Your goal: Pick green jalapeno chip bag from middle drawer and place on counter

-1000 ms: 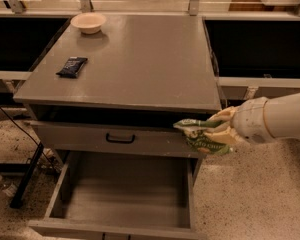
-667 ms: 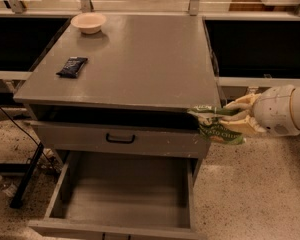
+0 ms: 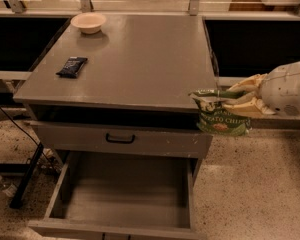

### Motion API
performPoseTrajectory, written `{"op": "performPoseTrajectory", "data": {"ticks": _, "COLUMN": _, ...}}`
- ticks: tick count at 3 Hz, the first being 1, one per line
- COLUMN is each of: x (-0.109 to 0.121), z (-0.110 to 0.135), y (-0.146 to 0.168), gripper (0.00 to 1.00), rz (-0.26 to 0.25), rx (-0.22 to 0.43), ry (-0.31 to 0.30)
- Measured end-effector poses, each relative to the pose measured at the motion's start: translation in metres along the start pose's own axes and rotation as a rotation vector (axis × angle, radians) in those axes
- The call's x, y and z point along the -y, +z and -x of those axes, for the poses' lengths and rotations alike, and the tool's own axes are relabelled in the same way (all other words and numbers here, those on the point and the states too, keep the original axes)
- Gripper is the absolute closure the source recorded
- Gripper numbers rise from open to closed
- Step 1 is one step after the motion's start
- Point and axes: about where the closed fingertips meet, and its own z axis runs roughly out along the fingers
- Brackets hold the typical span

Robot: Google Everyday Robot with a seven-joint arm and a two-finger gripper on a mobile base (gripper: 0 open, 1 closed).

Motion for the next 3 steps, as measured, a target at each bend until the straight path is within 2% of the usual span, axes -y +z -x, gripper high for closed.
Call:
{"op": "performPoseTrajectory", "data": {"ticks": 1, "x": -0.009, "z": 0.015, "y": -0.017, "gripper": 1.0, "rz": 0.067, "rx": 0.01, "ry": -0.032}}
{"op": "performPoseTrajectory", "data": {"ticks": 2, "x": -0.027, "z": 0.027, "y": -0.046, "gripper": 1.0, "rz": 0.092, "rx": 0.021, "ry": -0.081}}
{"op": "performPoseTrajectory", "data": {"ticks": 3, "x": -0.027, "z": 0.027, "y": -0.046, "gripper": 1.0, "rz": 0.092, "rx": 0.021, "ry": -0.081}}
